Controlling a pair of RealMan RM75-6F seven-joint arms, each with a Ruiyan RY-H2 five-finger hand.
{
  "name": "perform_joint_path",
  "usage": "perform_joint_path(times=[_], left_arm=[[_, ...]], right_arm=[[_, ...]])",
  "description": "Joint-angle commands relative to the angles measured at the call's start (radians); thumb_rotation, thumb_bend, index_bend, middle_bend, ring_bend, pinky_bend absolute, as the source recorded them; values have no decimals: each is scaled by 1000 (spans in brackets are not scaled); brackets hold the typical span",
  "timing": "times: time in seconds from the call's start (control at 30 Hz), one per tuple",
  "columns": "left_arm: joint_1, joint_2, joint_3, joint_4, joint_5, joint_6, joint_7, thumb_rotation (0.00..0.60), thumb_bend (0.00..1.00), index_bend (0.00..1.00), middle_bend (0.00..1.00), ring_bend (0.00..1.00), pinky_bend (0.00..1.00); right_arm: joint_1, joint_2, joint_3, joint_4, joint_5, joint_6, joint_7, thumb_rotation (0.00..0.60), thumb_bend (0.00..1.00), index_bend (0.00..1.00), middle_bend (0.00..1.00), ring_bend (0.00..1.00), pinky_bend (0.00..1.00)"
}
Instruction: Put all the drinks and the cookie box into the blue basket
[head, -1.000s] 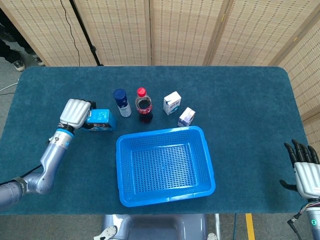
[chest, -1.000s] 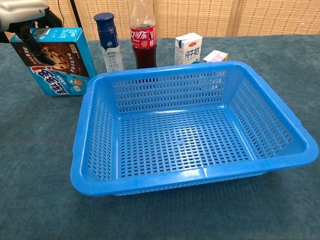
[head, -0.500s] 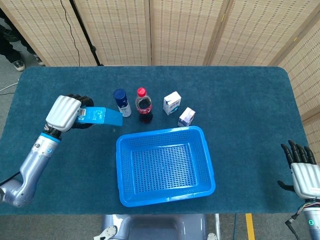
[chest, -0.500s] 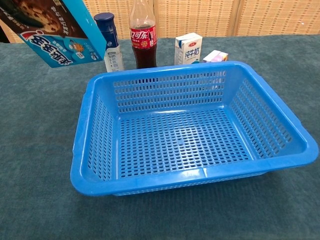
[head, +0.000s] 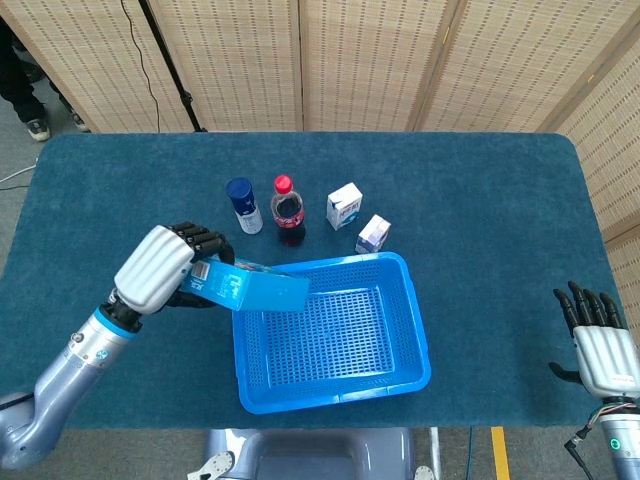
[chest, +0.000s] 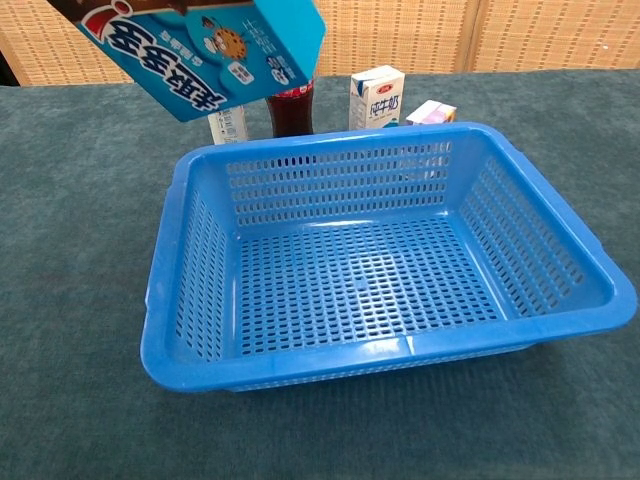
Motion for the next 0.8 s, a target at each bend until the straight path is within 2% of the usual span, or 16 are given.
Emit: perform_joint_path(times=[0.03, 0.2, 0.3, 0.43, 0.57, 0.8], left_arm=[[-70, -17, -26, -147, -216, -95, 196, 600, 263, 705, 584, 516, 587], [-153, -93, -45, -215, -480, -98, 370, 600, 263, 704, 584, 525, 588], [-225, -144, -55, -254, -679, -85, 456, 600, 263, 704, 584, 529, 594], [-326, -234, -74, -273, -875, -15, 552, 600, 263, 705, 584, 529, 595], [-396, -328, -90, -257, -971, 62, 604, 600, 263, 705, 584, 529, 594], [-462, -416, -105, -232, -1087, 138, 646, 600, 264, 705, 584, 529, 595]], right_arm=[[0, 0, 0, 1, 2, 0, 1, 600, 0, 0, 0, 0, 0], [-1, 3, 2, 3, 9, 2, 9, 600, 0, 0, 0, 0, 0], [-2, 5, 2, 3, 9, 4, 13, 600, 0, 0, 0, 0, 0], [-1, 6, 0, 1, 6, 2, 11, 600, 0, 0, 0, 0, 0], [-1, 8, -1, 1, 7, 1, 16, 600, 0, 0, 0, 0, 0], [0, 12, -1, 2, 9, 0, 22, 600, 0, 0, 0, 0, 0]])
